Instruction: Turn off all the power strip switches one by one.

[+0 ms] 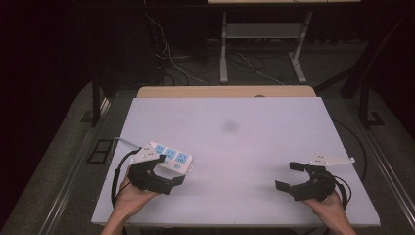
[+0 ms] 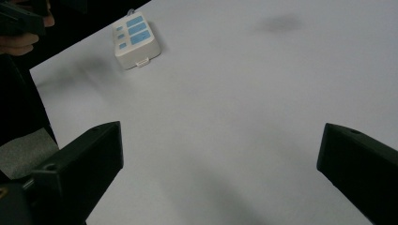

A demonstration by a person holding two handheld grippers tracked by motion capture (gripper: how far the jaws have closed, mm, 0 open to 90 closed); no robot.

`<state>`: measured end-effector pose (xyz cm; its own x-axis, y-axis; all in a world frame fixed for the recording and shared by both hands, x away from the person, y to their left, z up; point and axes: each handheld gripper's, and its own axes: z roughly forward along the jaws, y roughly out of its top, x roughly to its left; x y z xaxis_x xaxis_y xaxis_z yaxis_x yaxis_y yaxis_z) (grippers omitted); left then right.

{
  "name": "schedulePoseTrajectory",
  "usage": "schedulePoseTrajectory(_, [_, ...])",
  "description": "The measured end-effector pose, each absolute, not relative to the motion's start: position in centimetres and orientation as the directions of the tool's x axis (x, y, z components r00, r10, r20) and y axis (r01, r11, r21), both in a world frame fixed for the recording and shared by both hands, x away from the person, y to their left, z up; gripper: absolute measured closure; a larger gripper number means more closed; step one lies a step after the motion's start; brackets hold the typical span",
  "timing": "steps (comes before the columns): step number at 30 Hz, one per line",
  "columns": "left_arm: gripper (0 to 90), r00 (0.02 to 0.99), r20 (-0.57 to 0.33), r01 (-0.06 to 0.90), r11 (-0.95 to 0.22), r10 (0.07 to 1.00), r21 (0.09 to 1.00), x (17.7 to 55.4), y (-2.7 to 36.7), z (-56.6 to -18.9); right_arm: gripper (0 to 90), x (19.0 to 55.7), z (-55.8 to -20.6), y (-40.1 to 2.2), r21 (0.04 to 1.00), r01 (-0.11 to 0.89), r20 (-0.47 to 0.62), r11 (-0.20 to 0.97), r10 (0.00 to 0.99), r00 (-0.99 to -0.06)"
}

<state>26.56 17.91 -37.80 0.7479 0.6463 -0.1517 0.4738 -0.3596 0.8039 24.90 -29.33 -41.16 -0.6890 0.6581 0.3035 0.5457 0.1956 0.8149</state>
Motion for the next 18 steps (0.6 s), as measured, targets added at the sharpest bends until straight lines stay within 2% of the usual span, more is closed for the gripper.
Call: schedulePoseTrajectory(18, [3.9, 0.757, -0.167, 0.505, -0.404, 0.632, 0.763, 28.6, 18.2, -37.9, 0.5, 24.9, -41.3, -29.4, 0.813, 0.548, 0.303, 0.196, 0.661, -0.687])
